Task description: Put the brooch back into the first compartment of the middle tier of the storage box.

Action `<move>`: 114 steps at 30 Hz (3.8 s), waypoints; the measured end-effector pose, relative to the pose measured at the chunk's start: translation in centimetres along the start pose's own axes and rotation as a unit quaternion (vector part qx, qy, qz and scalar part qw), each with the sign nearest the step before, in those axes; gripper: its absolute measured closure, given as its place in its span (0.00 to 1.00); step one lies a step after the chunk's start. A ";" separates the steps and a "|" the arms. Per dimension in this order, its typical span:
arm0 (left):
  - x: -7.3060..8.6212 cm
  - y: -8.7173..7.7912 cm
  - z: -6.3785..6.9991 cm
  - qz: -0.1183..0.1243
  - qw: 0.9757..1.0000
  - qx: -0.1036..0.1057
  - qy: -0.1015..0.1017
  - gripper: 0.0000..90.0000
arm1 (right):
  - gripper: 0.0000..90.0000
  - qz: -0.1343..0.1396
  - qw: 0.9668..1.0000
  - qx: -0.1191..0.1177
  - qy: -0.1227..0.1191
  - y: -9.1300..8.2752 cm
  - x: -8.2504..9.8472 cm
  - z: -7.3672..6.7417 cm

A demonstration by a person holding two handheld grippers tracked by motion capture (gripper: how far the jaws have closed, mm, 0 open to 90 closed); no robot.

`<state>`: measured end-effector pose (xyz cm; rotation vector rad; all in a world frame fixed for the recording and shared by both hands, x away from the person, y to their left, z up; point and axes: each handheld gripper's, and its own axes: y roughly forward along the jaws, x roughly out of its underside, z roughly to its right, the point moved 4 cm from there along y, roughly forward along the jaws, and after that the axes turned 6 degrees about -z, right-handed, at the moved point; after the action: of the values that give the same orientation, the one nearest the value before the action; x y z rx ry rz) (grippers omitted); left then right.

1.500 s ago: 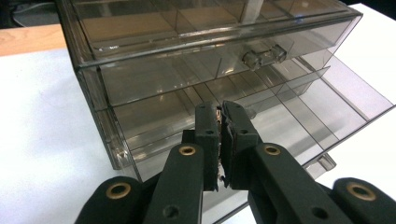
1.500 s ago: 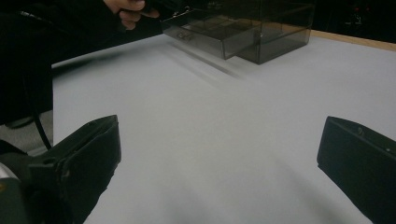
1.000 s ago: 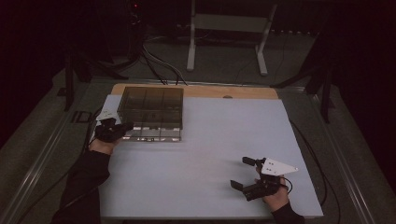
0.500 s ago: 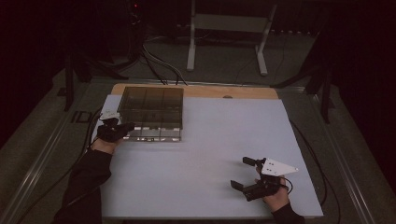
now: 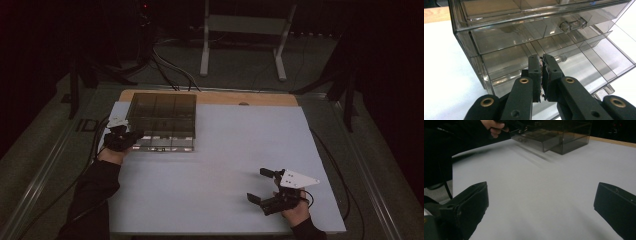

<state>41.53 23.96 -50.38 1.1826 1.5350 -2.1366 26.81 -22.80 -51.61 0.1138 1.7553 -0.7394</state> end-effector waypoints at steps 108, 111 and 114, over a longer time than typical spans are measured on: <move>2.6 -5.5 9.1 0.078 0.987 0.122 0.074 0.00 | 0.00 0.002 1.000 -0.013 -0.002 0.3 -0.3 -0.2; 2.9 -5.4 9.2 0.078 0.987 0.123 0.071 0.00 | 0.00 0.001 1.000 -0.012 -0.002 0.3 -0.3 -0.2; 3.9 -5.5 9.5 0.070 0.985 0.130 0.088 0.00 | 0.00 0.002 1.000 -0.014 -0.001 0.4 -0.3 -0.2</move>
<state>31.23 18.80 -48.47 1.5520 1.2198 -2.2379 26.94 -22.31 -51.47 0.0974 1.7631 -0.7128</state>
